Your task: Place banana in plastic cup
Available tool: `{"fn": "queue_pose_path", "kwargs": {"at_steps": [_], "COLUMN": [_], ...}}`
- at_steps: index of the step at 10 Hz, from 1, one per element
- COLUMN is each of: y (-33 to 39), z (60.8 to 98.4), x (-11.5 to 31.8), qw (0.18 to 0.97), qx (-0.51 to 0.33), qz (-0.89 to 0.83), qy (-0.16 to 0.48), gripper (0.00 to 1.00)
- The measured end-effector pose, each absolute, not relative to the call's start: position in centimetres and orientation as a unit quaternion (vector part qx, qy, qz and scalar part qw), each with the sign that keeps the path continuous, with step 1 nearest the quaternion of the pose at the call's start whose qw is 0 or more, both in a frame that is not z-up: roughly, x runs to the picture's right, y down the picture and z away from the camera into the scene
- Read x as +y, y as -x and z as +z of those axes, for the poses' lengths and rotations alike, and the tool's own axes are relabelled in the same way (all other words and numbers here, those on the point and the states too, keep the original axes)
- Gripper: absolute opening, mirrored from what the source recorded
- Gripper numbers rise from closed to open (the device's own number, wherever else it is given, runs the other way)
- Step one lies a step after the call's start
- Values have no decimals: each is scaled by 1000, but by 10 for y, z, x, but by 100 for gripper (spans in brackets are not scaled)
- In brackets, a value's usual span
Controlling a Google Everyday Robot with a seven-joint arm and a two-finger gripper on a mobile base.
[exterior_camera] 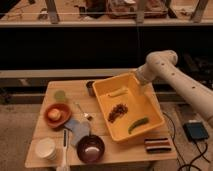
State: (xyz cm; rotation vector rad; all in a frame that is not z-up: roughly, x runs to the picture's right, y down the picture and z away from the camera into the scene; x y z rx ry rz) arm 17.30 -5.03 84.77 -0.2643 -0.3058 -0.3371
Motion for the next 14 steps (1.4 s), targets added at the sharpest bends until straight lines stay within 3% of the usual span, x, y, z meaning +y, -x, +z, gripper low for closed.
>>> {"fn": "queue_pose_path", "kwargs": {"at_steps": [4, 6, 14], "y": [-158, -163, -179], "z": [934, 948, 890], "x": [-29, -10, -2], "qw": [962, 962, 963], "qx": [-156, -162, -190], "qz": [-158, -152, -156], "qy": [159, 159, 109], "gripper": [80, 80, 80]}}
